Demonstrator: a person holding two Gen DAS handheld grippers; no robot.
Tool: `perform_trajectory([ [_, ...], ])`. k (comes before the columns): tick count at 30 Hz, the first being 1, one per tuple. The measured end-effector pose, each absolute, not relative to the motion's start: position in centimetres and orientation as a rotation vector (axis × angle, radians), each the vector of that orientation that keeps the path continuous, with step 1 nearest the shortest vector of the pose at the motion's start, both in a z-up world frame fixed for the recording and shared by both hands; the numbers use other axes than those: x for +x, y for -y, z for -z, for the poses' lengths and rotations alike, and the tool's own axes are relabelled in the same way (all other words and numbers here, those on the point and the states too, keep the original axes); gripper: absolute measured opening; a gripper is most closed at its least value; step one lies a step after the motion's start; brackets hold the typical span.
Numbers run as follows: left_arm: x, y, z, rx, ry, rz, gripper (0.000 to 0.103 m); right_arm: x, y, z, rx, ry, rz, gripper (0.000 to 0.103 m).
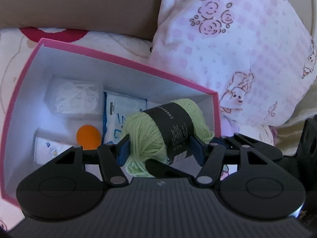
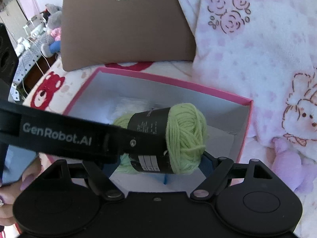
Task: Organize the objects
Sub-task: 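Lower the green yarn ball into the pink box beside the tissue pack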
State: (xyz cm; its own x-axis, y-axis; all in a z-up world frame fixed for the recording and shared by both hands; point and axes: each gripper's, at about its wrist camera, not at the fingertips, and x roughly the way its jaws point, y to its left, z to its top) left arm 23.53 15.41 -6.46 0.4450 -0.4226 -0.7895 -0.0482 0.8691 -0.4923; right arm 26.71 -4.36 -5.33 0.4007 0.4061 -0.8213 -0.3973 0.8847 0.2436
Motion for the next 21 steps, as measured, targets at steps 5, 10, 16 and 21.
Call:
perform_trajectory([
  [5, 24.7, -15.5, 7.3, -0.515, -1.081, 0.240, 0.055, 25.8, 4.1, 5.6, -0.095, -1.006, -0.494, 0.084],
  [10, 25.6, -14.7, 8.3, -0.494, -1.094, 0.244, 0.054, 25.5, 3.9, 6.4, -0.173, -0.967, -0.431, 0.066],
  [16, 26.2, -14.1, 9.2, -0.485, -1.061, 0.252, 0.054, 25.2, 3.2, 6.7, -0.241, -0.958, -0.361, 0.064],
  [21, 26.3, -14.3, 9.3, -0.430, -1.006, 0.183, 0.054, 25.3, 2.8, 6.8, -0.347, -0.875, -0.301, 0.054],
])
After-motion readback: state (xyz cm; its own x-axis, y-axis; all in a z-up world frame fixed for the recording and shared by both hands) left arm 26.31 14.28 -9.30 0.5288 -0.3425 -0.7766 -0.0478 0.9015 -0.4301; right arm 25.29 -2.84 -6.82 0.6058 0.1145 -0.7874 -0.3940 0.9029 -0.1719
